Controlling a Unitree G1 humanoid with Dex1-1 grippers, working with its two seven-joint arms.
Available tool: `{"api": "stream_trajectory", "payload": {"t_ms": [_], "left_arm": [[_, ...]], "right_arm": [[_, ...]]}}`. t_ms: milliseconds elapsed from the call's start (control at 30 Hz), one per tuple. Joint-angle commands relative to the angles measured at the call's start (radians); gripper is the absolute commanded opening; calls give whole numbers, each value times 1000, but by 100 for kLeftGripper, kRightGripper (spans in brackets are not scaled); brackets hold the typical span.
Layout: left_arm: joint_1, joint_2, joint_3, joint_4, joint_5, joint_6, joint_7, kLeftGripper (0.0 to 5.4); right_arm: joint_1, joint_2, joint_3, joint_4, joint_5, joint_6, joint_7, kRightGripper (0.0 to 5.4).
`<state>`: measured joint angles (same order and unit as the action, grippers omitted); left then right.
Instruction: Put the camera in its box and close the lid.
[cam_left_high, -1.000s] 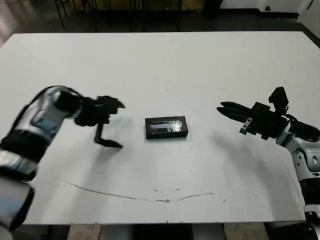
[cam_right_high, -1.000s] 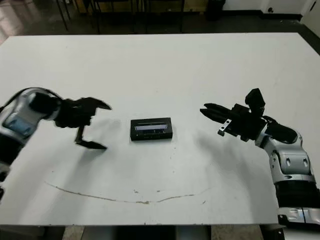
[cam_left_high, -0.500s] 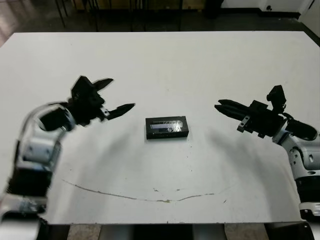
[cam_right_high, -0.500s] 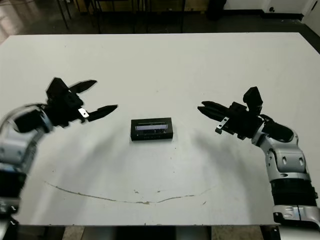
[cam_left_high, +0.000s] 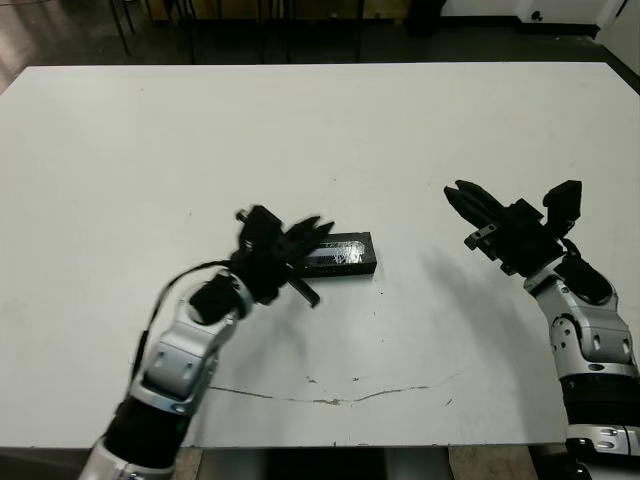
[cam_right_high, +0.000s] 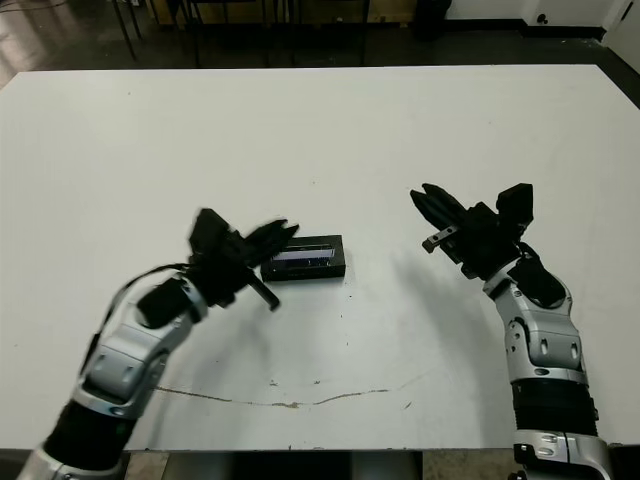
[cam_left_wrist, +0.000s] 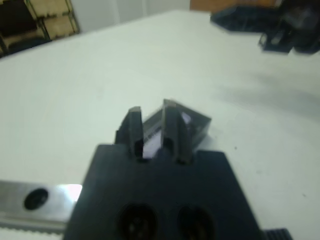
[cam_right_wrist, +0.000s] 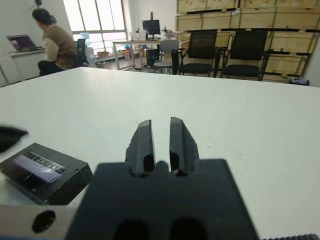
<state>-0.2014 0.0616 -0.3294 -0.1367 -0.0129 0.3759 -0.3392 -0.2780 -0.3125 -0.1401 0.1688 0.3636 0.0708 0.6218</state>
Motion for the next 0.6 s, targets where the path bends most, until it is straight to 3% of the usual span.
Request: {"api": "stream_trajectory", "payload": {"t_ms": [33,400,600], "left_arm": [[-8,-8,-48,-3,61,101,42,2],[-89,-50,-122,103,206,215,142,2],[-120,-16,-120,130,163,394,24,2]], "right_arm": [[34,0,-2,-13,-1,22,-12,0],[40,-8,8,-26,-10,18,-7,0],[46,-12,9,-43,-10,32,-5,0]]}}
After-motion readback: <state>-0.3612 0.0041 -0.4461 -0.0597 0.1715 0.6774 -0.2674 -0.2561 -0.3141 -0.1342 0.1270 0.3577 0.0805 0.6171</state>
